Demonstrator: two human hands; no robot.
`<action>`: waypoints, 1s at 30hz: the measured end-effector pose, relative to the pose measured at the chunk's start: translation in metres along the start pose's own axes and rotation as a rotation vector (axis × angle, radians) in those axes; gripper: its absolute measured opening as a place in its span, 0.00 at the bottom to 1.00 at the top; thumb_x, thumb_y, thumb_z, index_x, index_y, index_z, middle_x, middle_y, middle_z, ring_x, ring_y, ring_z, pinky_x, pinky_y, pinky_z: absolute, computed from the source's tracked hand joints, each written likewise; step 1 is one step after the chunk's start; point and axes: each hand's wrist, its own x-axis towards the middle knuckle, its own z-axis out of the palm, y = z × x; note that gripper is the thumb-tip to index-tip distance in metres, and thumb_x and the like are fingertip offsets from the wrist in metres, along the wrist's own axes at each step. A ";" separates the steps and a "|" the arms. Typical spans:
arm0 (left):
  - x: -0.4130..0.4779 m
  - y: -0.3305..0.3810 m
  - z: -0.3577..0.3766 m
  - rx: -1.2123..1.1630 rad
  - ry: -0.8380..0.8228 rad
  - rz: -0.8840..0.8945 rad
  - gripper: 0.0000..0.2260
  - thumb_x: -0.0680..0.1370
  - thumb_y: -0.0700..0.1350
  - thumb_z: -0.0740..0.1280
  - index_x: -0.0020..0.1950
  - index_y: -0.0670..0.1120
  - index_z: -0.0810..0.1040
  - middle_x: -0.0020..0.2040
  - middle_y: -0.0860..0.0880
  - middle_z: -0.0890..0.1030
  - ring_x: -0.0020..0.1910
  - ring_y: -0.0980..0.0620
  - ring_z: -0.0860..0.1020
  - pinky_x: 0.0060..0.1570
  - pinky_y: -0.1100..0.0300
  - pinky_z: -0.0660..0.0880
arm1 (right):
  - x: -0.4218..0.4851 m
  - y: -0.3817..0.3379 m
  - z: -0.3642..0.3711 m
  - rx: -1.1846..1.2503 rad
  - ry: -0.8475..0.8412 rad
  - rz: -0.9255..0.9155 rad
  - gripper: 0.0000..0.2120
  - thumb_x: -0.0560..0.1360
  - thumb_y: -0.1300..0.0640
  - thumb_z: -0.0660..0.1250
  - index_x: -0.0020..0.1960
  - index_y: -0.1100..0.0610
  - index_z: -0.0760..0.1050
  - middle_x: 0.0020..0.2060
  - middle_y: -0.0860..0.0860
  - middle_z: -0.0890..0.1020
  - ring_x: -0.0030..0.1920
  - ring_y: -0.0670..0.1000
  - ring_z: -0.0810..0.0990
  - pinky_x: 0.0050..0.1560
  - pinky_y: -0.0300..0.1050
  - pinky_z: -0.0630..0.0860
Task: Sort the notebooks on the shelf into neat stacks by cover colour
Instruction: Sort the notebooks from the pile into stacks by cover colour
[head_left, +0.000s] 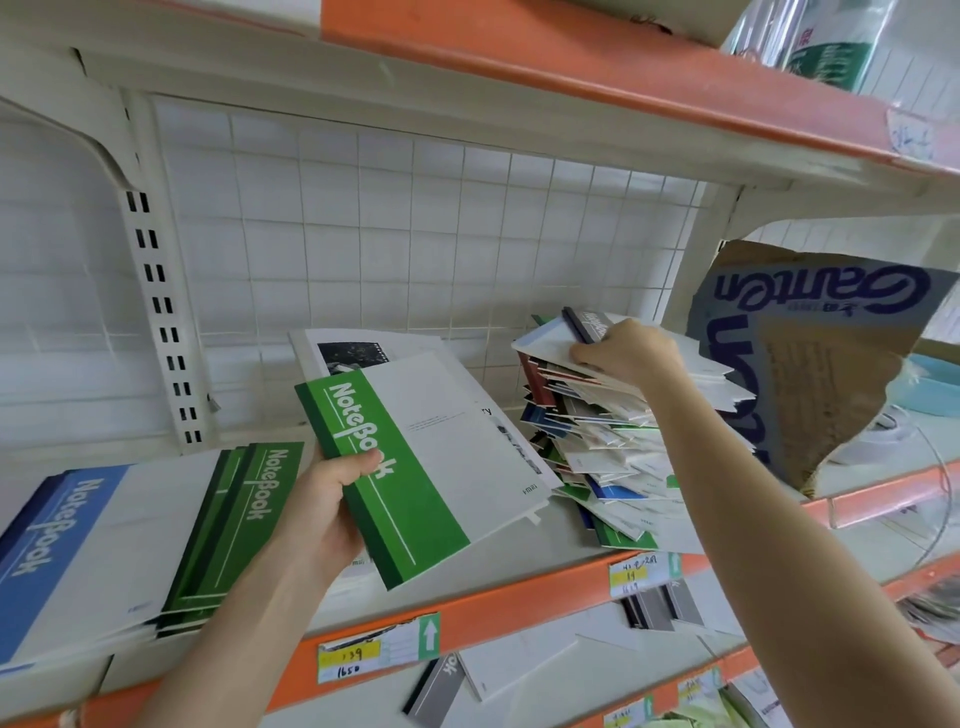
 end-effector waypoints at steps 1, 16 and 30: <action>0.001 0.000 0.001 -0.005 -0.001 0.001 0.19 0.77 0.34 0.59 0.68 0.44 0.70 0.51 0.43 0.80 0.46 0.43 0.79 0.41 0.52 0.73 | 0.000 0.002 0.000 -0.019 -0.005 -0.012 0.26 0.71 0.36 0.63 0.54 0.59 0.75 0.40 0.53 0.77 0.40 0.54 0.74 0.30 0.40 0.64; 0.001 0.000 0.009 -0.001 -0.032 -0.010 0.19 0.77 0.35 0.60 0.68 0.44 0.71 0.52 0.43 0.81 0.47 0.43 0.79 0.40 0.51 0.74 | -0.003 0.017 -0.022 -0.111 -0.051 -0.015 0.22 0.72 0.39 0.64 0.47 0.59 0.73 0.35 0.52 0.75 0.32 0.49 0.70 0.29 0.39 0.64; -0.001 -0.004 0.014 -0.003 -0.056 0.017 0.20 0.77 0.34 0.59 0.68 0.45 0.70 0.51 0.44 0.80 0.48 0.42 0.78 0.44 0.49 0.74 | -0.022 0.025 -0.015 -0.244 0.234 -0.318 0.19 0.78 0.68 0.54 0.69 0.62 0.61 0.40 0.59 0.75 0.37 0.57 0.70 0.38 0.46 0.66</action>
